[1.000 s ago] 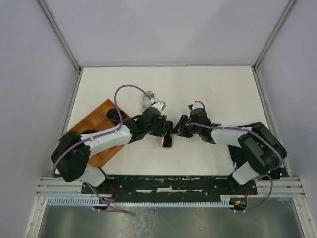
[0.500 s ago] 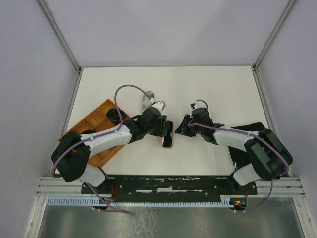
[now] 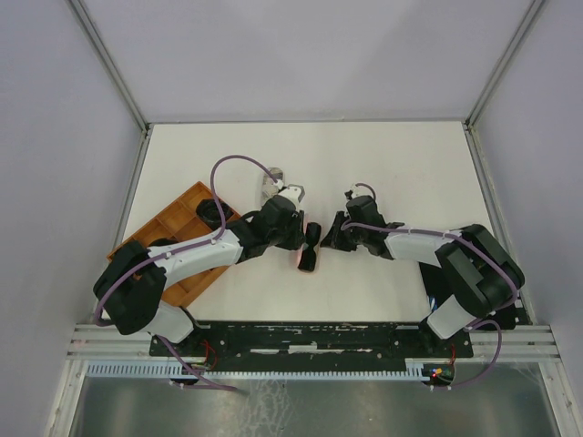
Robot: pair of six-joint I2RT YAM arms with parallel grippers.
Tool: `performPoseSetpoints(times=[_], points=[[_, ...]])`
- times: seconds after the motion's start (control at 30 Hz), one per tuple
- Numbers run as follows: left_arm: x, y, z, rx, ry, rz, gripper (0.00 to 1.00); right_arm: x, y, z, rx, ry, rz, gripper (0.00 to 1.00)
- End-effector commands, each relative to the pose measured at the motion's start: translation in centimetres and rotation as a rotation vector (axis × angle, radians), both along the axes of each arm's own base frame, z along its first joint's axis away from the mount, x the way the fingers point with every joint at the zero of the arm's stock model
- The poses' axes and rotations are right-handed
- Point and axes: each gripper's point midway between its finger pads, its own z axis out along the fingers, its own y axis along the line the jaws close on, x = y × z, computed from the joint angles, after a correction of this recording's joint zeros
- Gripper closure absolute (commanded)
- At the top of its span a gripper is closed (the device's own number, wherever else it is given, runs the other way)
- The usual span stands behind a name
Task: Organize the sunglasses
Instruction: Place the sunglasses in the sunglasses case, then close the sunglasses case at the center of the board.
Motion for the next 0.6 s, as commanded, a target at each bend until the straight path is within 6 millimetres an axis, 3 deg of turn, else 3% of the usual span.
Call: performPoseSetpoints(times=[0.0,0.57], points=[[0.6,-1.2,1.1,-0.059,-0.013,0.006,0.68,0.9,1.3,1.1,0.033,-0.022,0.030,0.80],[0.0,-1.5,-0.4,-0.041,0.023,-0.022,0.70,1.4,1.8,0.8,0.055,-0.031,0.029,0.83]])
